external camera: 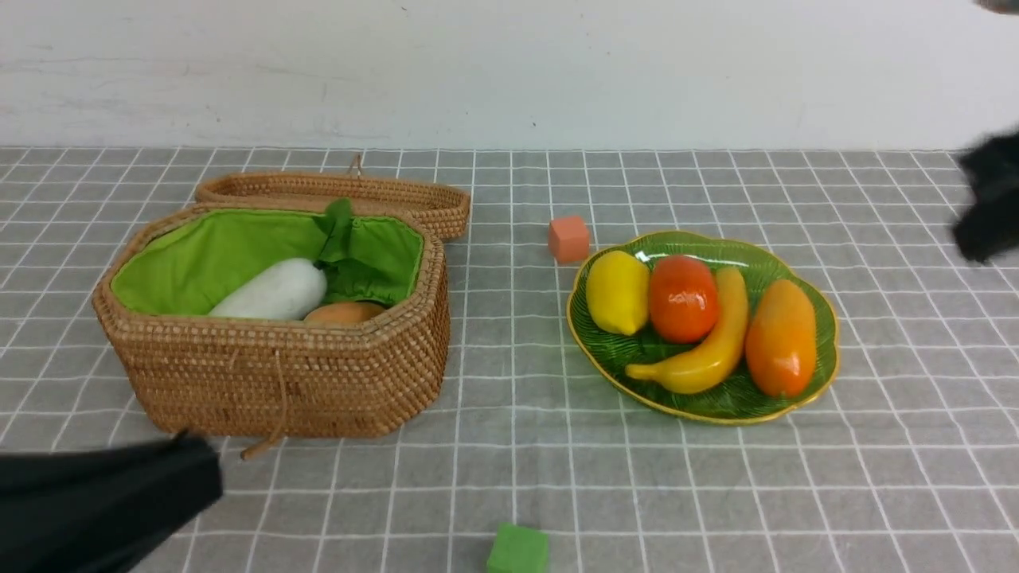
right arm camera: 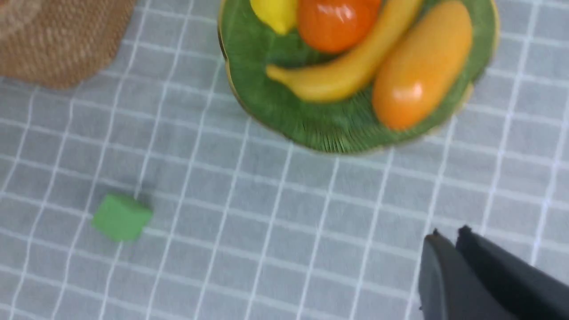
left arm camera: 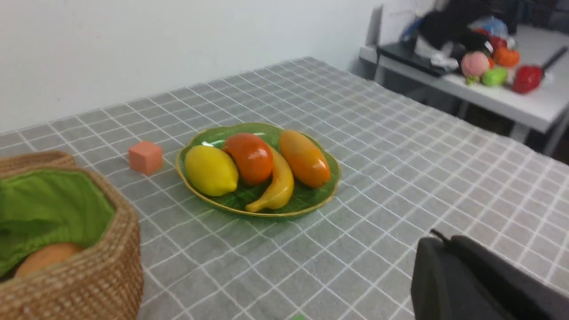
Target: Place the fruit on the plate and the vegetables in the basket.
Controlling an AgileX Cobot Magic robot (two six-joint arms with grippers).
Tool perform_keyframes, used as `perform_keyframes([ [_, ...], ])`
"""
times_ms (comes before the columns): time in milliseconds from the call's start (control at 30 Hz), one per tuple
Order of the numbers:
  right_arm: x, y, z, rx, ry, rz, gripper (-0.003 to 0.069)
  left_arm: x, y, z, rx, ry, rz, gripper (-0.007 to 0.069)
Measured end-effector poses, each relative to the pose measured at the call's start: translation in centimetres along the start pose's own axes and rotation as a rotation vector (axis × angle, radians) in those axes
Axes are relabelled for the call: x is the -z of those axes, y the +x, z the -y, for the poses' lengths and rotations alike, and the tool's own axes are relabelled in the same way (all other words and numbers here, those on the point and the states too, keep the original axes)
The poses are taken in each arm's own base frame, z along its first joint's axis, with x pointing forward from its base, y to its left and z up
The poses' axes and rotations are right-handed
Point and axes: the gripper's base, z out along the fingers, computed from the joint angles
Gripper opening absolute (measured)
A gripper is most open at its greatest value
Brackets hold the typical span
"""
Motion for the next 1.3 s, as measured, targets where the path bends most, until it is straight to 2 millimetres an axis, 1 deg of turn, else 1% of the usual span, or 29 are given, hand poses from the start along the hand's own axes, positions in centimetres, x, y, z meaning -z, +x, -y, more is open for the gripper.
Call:
perform_keyframes([
  [33, 0.8, 1.4, -0.2, -0.006, 0.008, 0.009, 0.0003, 0.2, 0.6, -0.2, 0.014, -0.016, 0.030, -0.0013],
  [67, 1.7, 3.6, -0.4, -0.016, 0.016, 0.022, -0.0004, 0.6, 1.4, -0.6, 0.032, -0.040, 0.081, -0.0013],
  [100, 2.0, 4.4, -0.5, -0.020, 0.017, 0.026, -0.0005, 0.7, 1.7, -0.7, 0.035, -0.048, 0.096, -0.0013],
  [133, 2.6, 6.7, -0.7, -0.032, 0.023, 0.038, -0.0005, 0.8, 2.4, -1.0, 0.041, -0.072, 0.133, -0.0013],
  [167, 3.1, 8.5, -0.9, -0.041, 0.024, 0.051, -0.0005, 0.9, 2.9, -1.2, 0.045, -0.085, 0.152, -0.0013],
  [233, 3.6, 11.4, -1.1, -0.063, 0.026, 0.078, -0.0004, 0.9, 3.9, -1.6, 0.048, -0.107, 0.172, -0.0013],
  [267, 4.0, 14.3, -1.3, -0.084, 0.025, 0.121, -0.0004, 0.9, 4.6, -1.8, 0.051, -0.118, 0.171, -0.0013],
  [300, 4.0, 14.6, -1.3, -0.092, 0.024, 0.127, -0.0004, 0.9, 4.7, -1.9, 0.052, -0.119, 0.170, -0.0013],
  [333, 4.0, 16.5, -1.4, -0.107, 0.023, 0.162, -0.0004, 0.7, 5.3, -2.0, 0.054, -0.126, 0.159, -0.0013],
  [367, 3.9, 17.7, -1.4, -0.125, 0.025, 0.190, -0.0004, 0.7, 5.8, -2.1, 0.055, -0.129, 0.148, -0.0013],
  [400, 3.8, 18.1, -1.4, -0.128, 0.026, 0.199, -0.0004, 0.6, 6.0, -2.1, 0.055, -0.130, 0.143, -0.0013],
  [433, 3.4, 19.5, -1.3, -0.151, 0.034, 0.242, -0.0004, 0.5, 6.5, -2.2, 0.057, -0.133, 0.129, -0.0013],
  [467, 3.3, 19.7, -1.3, -0.153, 0.035, 0.248, -0.0004, 0.5, 6.6, -2.2, 0.058, -0.134, 0.125, -0.0013],
  [500, 2.8, 20.5, -1.0, -0.163, 0.047, 0.296, -0.0004, 0.4, 7.1, -2.3, 0.060, -0.136, 0.112, -0.0013],
  [533, 2.2, 20.8, -0.8, -0.172, 0.054, 0.349, -0.0003, 0.4, 7.4, -2.3, 0.061, -0.136, 0.102, -0.0012],
  [600, 1.1, 21.0, -0.4, -0.200, 0.057, 0.459, 0.0001, 0.3, 7.7, -2.4, 0.063, -0.135, 0.087, -0.0011],
  [633, 1.0, 21.0, -0.3, -0.204, 0.056, 0.471, 0.0003, 0.3, 7.7, -2.4, 0.063, -0.135, 0.086, -0.0011],
  [700, -0.3, 20.9, 0.1, -0.244, 0.047, 0.562, 0.0007, 0.3, 7.9, -2.3, 0.063, -0.131, 0.074, -0.0010],
  [733, -1.3, 21.0, 0.4, -0.263, 0.047, 0.601, 0.0010, 0.3, 7.9, -2.3, 0.064, -0.130, 0.072, -0.0009],
  [800, -2.5, 21.2, 0.8, -0.277, 0.053, 0.623, 0.0014, 0.3, 7.9, -2.3, 0.064, -0.130, 0.071, -0.0006],
  [833, -3.4, 21.6, 1.0, -0.281, 0.058, 0.618, 0.0015, 0.3, 7.9, -2.3, 0.064, -0.130, 0.071, -0.0006],
  [900, -4.1, 21.9, 1.1, -0.284, 0.061, 0.613, 0.0016, 0.3, 7.9, -2.3, 0.064, -0.130, 0.071, -0.0005],
  [1000, -6.1, 23.1, 1.6, -0.295, 0.074, 0.562, 0.0020, 0.3, 7.9, -2.3, 0.065, -0.129, 0.070, -0.0002],
  [1033, -6.3, 23.2, 1.6, -0.295, 0.076, 0.554, 0.0020, 0.3, 7.9, -2.3, 0.065, -0.129, 0.070, -0.0002],
  [1100, -7.3, 24.1, 2.1, -0.261, 0.125, 0.518, 0.0019, 0.3, 7.9, -2.3, 0.065, -0.129, 0.068, -0.0001],
  [1200, -8.0, 24.8, 2.6, -0.250, 0.172, 0.554, -0.0003, 0.3, 7.9, -2.3, 0.065, -0.129, 0.068, 0.0002],
  [1233, -8.5, 25.5, 2.9, -0.243, 0.205, 0.601, -0.0016, 0.3, 8.0, -2.3, 0.065, -0.129, 0.068, 0.0004],
  [1300, -9.1, 26.2, 3.1, -0.232, 0.227, 0.632, -0.0018, 0.3, 8.0, -2.3, 0.065, -0.129, 0.068, 0.0005],
])
